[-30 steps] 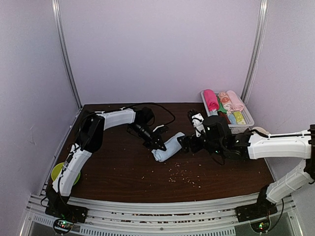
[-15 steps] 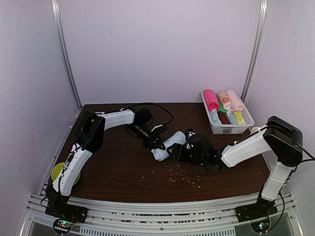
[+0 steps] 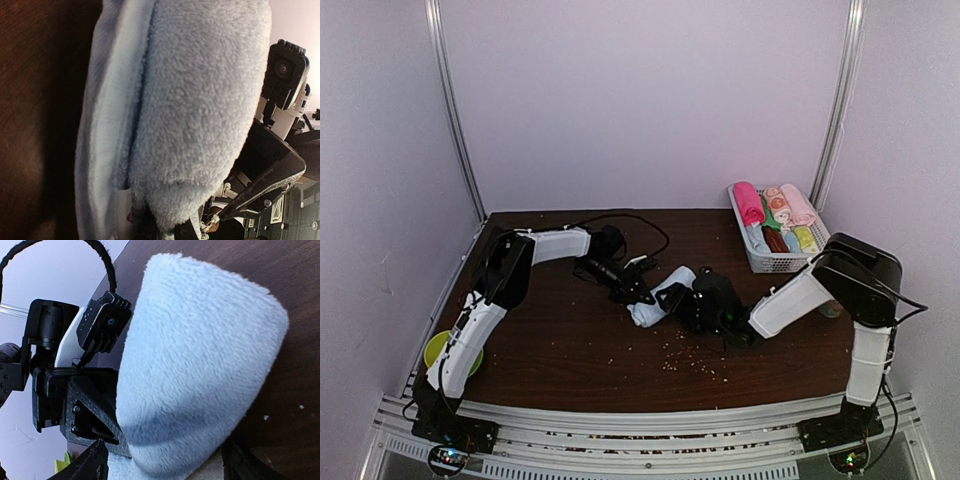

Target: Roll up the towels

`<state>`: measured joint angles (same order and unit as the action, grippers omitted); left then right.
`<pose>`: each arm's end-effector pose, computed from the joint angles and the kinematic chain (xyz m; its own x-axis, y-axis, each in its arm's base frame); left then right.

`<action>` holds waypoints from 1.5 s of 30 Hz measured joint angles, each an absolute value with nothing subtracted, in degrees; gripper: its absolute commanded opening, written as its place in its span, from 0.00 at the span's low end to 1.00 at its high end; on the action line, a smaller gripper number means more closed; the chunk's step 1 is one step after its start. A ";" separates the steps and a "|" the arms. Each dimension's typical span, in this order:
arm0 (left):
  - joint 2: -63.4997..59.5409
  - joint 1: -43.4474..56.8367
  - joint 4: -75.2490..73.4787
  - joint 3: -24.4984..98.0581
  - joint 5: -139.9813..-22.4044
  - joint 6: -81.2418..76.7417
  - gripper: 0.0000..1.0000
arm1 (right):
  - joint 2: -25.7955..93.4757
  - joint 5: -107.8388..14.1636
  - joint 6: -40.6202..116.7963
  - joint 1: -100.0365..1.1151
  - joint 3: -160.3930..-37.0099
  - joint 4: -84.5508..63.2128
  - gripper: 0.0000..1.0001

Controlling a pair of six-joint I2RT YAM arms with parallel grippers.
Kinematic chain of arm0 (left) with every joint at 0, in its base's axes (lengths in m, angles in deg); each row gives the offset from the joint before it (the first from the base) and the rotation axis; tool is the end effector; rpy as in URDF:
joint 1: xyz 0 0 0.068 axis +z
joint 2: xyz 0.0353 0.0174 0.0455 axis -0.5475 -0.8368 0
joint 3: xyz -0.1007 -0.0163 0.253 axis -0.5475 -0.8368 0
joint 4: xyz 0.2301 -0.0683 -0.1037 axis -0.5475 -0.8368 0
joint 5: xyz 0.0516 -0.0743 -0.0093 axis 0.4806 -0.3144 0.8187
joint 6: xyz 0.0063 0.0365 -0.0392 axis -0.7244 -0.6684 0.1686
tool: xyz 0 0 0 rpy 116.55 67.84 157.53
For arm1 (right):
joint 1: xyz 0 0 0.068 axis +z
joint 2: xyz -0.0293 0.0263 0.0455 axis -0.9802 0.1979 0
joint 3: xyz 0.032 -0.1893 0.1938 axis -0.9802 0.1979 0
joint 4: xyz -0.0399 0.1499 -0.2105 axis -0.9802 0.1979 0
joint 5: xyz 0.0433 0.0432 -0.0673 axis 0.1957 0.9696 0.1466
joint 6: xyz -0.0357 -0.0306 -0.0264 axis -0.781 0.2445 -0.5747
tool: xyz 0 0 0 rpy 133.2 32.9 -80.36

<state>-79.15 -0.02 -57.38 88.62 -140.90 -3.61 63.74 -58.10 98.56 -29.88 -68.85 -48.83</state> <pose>0.4077 -0.3063 0.0840 -0.8705 0.4904 0.0426 0.1485 0.3440 -0.9271 0.2451 0.2755 0.1119 -0.7758 0.5117 -0.3690 0.0071 0.5920 0.8059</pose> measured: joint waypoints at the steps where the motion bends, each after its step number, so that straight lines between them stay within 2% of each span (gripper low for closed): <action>1: -79.15 0.09 -56.81 88.20 -141.53 -3.35 0.00 | 64.70 -57.86 98.87 -29.97 -70.05 -48.89 0.76; 6: -79.15 0.35 -54.95 86.95 -143.43 -2.37 0.00 | 67.50 -57.46 100.40 -30.14 -73.28 -49.11 0.67; 12: -79.15 0.86 -53.82 86.10 -144.79 -1.86 0.01 | 69.18 -57.44 101.51 -30.47 -74.46 -49.66 0.50; 17: -79.15 1.01 -53.62 85.77 -145.29 -1.80 0.06 | 70.19 -57.33 101.51 -30.49 -74.99 -50.49 0.26; 21: -79.10 1.32 -53.38 85.27 -145.75 -1.75 0.15 | 70.64 -56.98 100.85 -30.56 -75.32 -51.86 0.07; 27: -75.52 2.15 -53.14 82.10 -142.12 -3.31 0.36 | 69.57 -56.11 96.22 -31.17 -77.13 -48.17 0.01; 37: -58.93 5.03 -57.73 78.71 -126.95 -11.44 0.72 | 60.26 -47.60 78.85 -35.47 -86.07 -30.44 0.01; 45: -52.00 7.61 -56.51 78.32 -122.69 -16.55 0.86 | 55.56 -38.56 59.90 -35.72 -97.09 -9.31 0.01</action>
<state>-52.00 7.61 -56.51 78.32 -122.69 -16.55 55.56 -38.56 59.90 -35.72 -97.09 -9.31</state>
